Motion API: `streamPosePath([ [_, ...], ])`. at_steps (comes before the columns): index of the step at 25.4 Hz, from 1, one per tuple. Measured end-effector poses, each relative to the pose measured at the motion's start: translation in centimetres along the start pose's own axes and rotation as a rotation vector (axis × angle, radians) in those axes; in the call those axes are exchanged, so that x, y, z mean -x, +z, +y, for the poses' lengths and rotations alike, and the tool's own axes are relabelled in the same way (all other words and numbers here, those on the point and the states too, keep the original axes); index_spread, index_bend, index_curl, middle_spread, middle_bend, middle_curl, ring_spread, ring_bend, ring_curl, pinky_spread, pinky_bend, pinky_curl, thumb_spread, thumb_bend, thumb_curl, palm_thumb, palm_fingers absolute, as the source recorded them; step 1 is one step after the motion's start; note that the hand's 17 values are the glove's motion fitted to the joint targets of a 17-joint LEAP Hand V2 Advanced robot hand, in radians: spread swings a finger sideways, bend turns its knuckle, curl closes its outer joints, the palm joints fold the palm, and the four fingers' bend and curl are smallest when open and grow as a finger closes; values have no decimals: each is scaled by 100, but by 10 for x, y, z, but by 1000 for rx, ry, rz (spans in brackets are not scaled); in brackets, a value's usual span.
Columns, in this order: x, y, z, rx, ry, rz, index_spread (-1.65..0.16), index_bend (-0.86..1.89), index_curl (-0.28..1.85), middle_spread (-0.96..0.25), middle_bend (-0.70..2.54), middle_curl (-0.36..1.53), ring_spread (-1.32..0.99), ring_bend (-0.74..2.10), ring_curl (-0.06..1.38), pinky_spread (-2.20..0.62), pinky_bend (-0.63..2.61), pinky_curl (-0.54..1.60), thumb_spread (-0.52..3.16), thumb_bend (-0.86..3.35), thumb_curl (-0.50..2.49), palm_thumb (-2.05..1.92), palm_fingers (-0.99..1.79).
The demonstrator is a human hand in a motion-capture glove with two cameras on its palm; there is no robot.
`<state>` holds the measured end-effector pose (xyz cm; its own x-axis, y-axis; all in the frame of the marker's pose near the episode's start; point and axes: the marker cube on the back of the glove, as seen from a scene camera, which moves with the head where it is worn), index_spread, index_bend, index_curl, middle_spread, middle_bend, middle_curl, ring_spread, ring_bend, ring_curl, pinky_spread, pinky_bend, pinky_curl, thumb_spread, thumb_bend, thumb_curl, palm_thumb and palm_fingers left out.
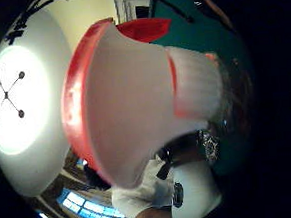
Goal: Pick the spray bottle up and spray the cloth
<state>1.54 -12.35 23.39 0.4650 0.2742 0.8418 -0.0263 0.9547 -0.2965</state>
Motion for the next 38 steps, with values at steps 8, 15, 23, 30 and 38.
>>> streamPosePath([
  [8,5,25,-21,44,-22,-22,-31,7,18,-9,27,38,-10,44,34,17,30,34,89,-5,32,57,40],
  [15,10,44,-30,59,-31,-34,-31,8,17,-8,25,37,-10,49,34,16,35,35,87,-4,32,55,46],
  [23,10,45,-33,45,-2,-53,-31,12,18,-8,26,37,-10,53,35,16,32,35,86,-3,33,55,53],
  [30,15,52,-37,46,20,-15,-31,12,19,-8,26,37,-11,57,36,16,26,34,86,-3,33,55,60],
  [38,26,53,-31,16,-22,-25,-34,15,23,-12,24,37,-16,58,35,13,21,32,87,-1,34,62,80],
])
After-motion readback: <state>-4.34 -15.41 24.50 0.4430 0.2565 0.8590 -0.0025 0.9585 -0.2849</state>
